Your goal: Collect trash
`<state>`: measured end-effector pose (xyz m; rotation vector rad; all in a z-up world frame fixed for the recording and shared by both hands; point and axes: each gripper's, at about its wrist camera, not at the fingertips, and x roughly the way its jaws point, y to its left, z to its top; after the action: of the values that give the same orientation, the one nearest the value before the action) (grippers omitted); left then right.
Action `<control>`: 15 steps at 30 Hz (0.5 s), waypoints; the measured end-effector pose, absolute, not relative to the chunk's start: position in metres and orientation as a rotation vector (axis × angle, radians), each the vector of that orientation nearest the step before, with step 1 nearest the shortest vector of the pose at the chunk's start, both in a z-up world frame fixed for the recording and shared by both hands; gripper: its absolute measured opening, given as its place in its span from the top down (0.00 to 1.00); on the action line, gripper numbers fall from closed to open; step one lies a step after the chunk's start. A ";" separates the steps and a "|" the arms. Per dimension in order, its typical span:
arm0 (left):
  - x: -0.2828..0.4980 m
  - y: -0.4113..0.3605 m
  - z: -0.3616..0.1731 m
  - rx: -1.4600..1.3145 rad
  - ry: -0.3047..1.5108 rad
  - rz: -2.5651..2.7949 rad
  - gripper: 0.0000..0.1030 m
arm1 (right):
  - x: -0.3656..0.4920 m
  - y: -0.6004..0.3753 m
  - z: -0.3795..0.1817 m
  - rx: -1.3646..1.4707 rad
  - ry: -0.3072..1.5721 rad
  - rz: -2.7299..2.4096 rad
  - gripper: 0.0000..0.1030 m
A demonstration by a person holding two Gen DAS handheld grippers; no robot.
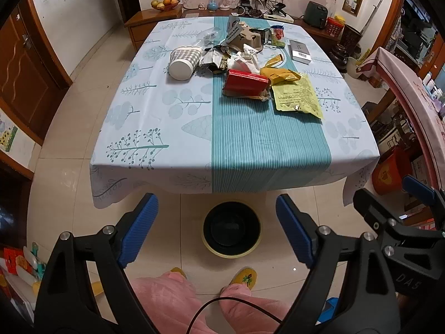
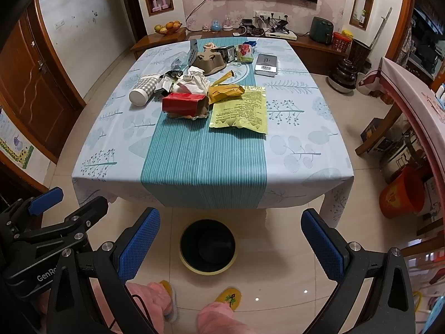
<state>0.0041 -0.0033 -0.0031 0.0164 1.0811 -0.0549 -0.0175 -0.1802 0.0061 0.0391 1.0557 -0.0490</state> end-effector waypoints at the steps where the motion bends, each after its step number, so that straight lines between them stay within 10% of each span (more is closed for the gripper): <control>1: 0.004 -0.003 -0.003 0.017 1.081 -0.054 0.18 | -0.018 -0.180 0.006 0.039 1.055 -0.049 0.00; 15: 0.004 0.002 -0.002 0.013 1.077 -0.050 0.18 | -0.018 -0.177 0.008 0.038 1.056 -0.048 0.00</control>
<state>0.0035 0.0023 -0.0020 0.0129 1.0771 -0.0495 -0.0184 -0.1770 0.0076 0.0381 1.0555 -0.0480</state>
